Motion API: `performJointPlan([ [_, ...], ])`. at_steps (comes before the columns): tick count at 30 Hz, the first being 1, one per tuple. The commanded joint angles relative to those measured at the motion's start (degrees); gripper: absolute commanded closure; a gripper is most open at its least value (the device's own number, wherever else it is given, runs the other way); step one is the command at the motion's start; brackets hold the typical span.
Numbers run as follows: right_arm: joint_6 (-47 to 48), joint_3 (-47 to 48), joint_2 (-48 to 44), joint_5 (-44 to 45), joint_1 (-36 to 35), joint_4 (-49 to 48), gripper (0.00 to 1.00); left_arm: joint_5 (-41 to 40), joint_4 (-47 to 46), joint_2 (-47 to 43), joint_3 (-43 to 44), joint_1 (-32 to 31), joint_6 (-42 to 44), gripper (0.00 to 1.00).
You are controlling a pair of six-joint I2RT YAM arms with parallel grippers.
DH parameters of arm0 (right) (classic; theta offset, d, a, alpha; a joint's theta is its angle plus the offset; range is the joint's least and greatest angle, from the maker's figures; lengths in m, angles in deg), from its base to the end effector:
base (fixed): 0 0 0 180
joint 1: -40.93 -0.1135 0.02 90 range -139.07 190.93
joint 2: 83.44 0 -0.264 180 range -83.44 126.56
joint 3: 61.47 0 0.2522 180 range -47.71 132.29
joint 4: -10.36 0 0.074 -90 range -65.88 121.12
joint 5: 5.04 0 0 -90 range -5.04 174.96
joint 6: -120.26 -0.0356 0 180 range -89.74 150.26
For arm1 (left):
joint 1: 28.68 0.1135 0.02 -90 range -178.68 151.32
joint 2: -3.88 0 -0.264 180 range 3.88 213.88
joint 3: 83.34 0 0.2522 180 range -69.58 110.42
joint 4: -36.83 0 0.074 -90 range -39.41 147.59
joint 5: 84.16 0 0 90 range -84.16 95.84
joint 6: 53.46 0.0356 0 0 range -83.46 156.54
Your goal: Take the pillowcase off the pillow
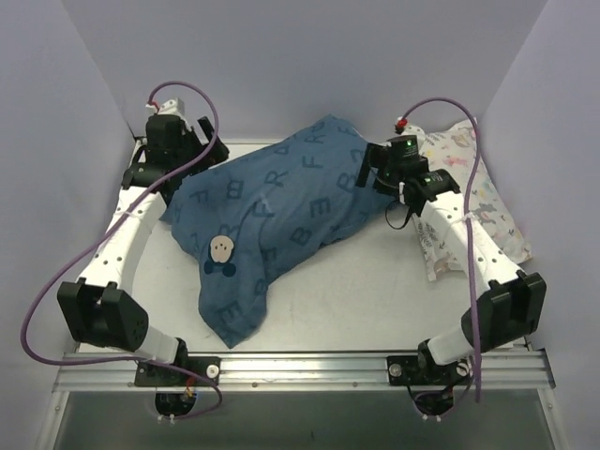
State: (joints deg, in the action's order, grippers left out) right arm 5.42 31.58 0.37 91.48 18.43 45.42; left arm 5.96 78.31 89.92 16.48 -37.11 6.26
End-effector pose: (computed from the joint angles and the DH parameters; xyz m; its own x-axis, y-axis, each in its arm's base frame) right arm 0.3147 0.1260 0.3688 -0.4852 0.2508 -0.8377 -0.0903 0.9385 0.3333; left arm 0.3400 -0.0505 0.3860 -0.4719 -0.4398 -0.7641 -0.1037 0.8884 -0.4473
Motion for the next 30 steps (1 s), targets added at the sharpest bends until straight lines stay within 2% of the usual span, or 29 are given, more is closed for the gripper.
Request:
performJointPlan([
  [1, 2.42, 0.95, 7.65, -1.95, 5.26, -3.97, 0.04, -1.44, 2.68, -3.33, 1.57, -5.26, 3.21, 0.03],
  [4, 4.62, 5.34, 15.47, -7.65, 10.01, -4.78, 0.04, -0.83, 2.51, -5.09, -1.68, -8.35, 2.69, 0.03],
  [8, 4.54, 8.43, 22.61, -12.66, 11.60, -6.26, 0.06, -4.50, 0.67, -5.97, -6.69, -18.53, 1.55, 0.03],
  [10, 2.61, 6.95, 23.15, -18.27, 10.56, -8.89, 0.23, -5.49, -0.39, -5.18, -10.63, -19.70, -0.12, 0.06],
  [11, 2.00, 6.15, 22.80, -18.91, 9.59, -9.43, 0.36, -4.70, -1.52, -4.14, -12.04, -19.61, -2.13, 0.09],
  [12, 1.29, 5.10, 22.10, -18.48, 8.28, -9.70, 0.66, -4.52, -1.97, -3.78, -13.19, -19.18, -2.93, 0.19],
  [13, 0.94, 2.30, 20.27, -17.09, 4.96, -10.31, 0.77, -5.04, -2.41, -3.34, -15.11, -18.91, -3.37, 0.24],
  [15, -0.29, -1.04, 17.89, -15.76, 1.16, -10.75, 0.91, -6.01, -3.64, -2.81, -16.45, -16.90, -4.34, 0.31],
  [16, -2.30, -5.15, 14.92, -14.88, -3.38, -12.49, 0.92, -6.27, -3.99, -2.46, -17.15, -15.58, -4.61, 0.40],
  [18, -4.50, -10.27, 11.92, -13.65, -8.06, -15.40, 0.93, -6.71, -4.26, -2.11, -17.07, -12.08, -4.61, 0.48],
  [19, -6.95, -12.21, 9.64, -12.95, -10.09, -17.76, 0.93, -7.23, -4.17, -1.84, -16.89, -10.75, -4.61, 0.56],
  [20, -7.41, -15.79, 8.83, -12.85, -14.20, -19.18, 0.92, -7.24, -4.00, -1.58, -16.37, -9.52, -4.70, 0.58],
  [22, -7.77, -17.58, 7.43, -10.93, -17.12, -19.72, 0.88, -6.80, -3.91, -1.40, -15.84, -6.27, -4.87, 0.66],
  [24, -8.47, -19.69, 6.28, -12.40, -19.07, -20.15, 0.84, -6.62, -3.47, -1.23, -14.26, -4.85, -4.26, 0.69],
  [25, -8.38, -20.31, 4.71, -12.59, -19.42, -20.68, 0.80, -6.71, -2.60, -1.14, -13.47, -3.98, -3.82, 0.71],
  [26, -8.30, -21.09, 3.83, -12.68, -19.60, -20.42, 0.68, -6.62, -2.50, -1.22, -12.51, -3.62, -3.47, 0.71],
  [28, -7.94, -21.80, -0.20, -12.86, -19.60, -18.94, 0.53, -6.71, -1.89, -1.57, -11.27, -3.62, -1.90, 0.71],
  [29, -7.86, -22.24, -1.97, -12.42, -19.60, -18.23, 0.39, -6.45, -1.45, -1.75, -10.83, -3.88, -1.28, 0.66],
  [30, -7.85, -22.94, -3.99, -10.93, -19.68, -17.53, 0.32, -5.58, -1.27, -2.10, -9.87, -4.23, -0.66, 0.63],
])
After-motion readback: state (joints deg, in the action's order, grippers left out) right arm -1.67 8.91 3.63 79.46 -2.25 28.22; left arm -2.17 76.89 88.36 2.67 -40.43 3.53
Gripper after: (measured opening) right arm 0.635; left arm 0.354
